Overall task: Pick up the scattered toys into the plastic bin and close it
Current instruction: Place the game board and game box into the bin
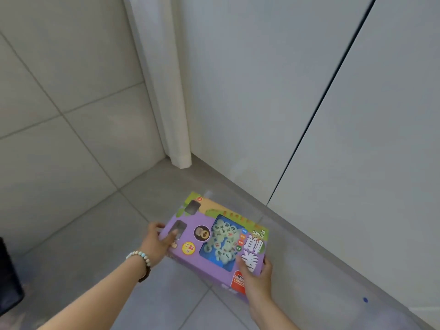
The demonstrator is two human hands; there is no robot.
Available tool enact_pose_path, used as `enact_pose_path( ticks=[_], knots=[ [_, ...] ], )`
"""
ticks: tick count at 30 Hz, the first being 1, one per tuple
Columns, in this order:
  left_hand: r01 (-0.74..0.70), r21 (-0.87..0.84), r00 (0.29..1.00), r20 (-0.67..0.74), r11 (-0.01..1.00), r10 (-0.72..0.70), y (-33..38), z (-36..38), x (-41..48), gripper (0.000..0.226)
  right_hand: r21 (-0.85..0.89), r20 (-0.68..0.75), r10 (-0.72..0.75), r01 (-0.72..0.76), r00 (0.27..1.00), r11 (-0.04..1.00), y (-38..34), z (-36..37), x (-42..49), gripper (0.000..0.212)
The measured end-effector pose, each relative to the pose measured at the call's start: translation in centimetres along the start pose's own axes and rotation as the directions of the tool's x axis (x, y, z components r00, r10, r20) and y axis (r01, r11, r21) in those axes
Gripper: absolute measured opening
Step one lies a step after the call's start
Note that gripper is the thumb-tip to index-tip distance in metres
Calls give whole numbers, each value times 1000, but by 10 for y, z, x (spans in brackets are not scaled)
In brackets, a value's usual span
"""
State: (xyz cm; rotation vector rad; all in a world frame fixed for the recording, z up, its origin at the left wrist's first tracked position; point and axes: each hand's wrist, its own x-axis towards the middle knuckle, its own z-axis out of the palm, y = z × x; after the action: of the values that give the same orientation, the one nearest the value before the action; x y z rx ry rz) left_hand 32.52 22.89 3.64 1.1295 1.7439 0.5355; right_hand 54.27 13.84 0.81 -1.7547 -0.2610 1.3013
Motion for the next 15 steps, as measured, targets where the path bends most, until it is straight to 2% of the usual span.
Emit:
enact_pose_path(
  ticks=[2,3,5,7,10,15],
  knots=[
    [-45,8,999,-11,999,45,5,-40,-26,39,-14,89,-65,66,994,998,-19,14,-24,54],
    [-83,10,996,-20,997,83,6,-63,-41,34,-23,139,-105,110,985,994,-31,22,-39,55],
    [-153,3,987,-55,988,152,12,-112,-76,34,-24,260,-191,204,947,979,-59,43,-73,56],
    [-194,3,975,-113,981,193,16,-164,-114,48,-36,378,-265,300,887,953,-85,69,-113,57],
    [-230,-55,943,-261,972,208,12,-238,-173,39,-78,530,-325,426,784,901,-119,112,-182,60],
    [-318,-99,845,-479,943,235,-15,-337,-267,35,-84,713,-304,507,632,858,-138,184,-295,71]
  ],
)
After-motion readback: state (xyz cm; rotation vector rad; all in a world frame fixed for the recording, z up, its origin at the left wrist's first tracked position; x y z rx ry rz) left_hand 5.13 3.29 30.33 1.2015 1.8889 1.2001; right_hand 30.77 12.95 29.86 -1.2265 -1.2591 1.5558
